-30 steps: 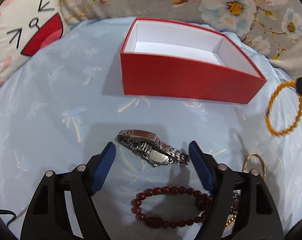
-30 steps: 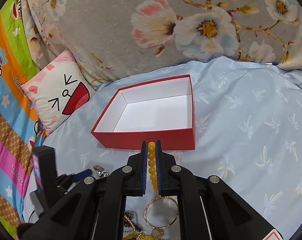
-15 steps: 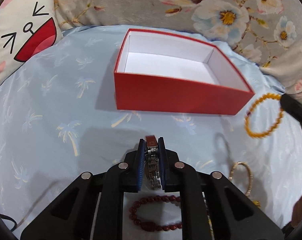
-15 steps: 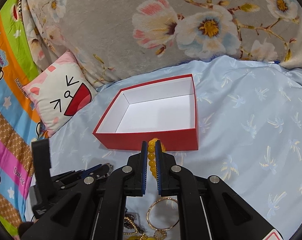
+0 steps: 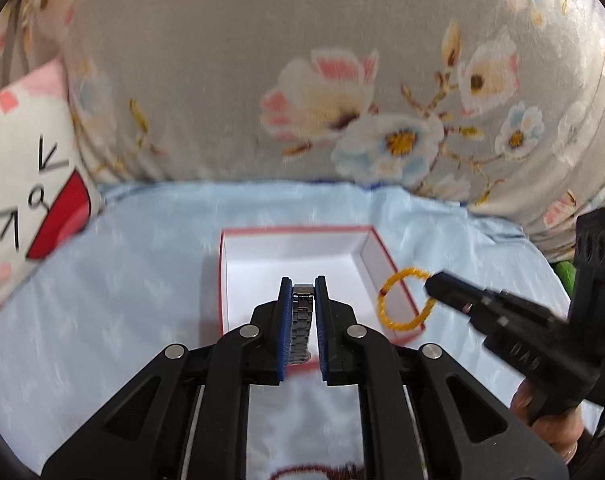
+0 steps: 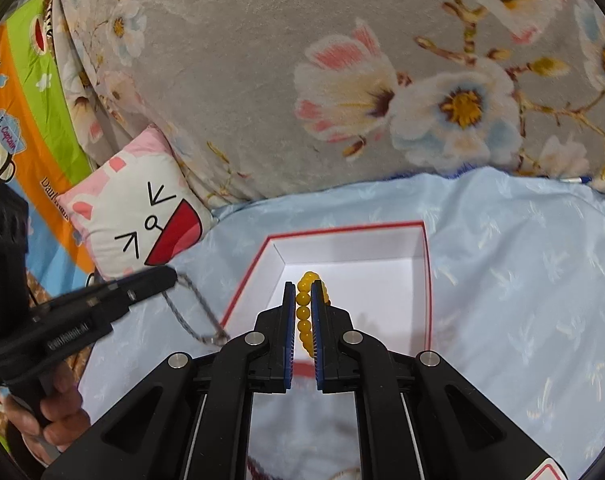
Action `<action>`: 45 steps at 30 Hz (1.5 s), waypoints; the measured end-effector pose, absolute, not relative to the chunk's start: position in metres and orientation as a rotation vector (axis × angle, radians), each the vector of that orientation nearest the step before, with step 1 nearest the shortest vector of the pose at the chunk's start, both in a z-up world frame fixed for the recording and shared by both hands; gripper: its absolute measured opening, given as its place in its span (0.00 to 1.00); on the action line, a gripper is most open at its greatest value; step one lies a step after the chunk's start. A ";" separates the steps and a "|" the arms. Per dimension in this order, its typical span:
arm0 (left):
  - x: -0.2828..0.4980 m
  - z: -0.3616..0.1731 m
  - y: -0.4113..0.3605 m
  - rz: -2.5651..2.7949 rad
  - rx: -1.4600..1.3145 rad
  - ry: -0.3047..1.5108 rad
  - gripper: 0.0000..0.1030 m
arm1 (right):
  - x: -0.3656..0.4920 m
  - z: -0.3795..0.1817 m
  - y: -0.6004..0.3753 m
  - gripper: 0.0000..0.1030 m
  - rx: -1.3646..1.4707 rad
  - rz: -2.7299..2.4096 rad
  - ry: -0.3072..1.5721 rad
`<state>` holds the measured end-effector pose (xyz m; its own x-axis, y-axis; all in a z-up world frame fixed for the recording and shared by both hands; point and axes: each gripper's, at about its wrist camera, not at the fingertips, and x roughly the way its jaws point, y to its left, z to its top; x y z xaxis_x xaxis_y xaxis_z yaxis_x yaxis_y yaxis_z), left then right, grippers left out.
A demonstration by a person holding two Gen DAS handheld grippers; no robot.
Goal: Organize jewelry
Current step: 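Carry the watch and orange bracelet over the red box with both tools, then open both tools to drop the watch and orange bracelet into the box, then move the left tool to the dark red bead bracelet while the right tool reaches the gold bangle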
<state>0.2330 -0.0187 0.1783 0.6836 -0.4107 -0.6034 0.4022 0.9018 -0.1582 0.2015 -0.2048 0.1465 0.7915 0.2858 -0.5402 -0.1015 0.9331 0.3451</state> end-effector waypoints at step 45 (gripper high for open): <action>0.239 0.093 0.003 -0.270 -0.033 0.743 0.59 | 0.160 0.090 -0.255 0.47 0.389 0.041 0.693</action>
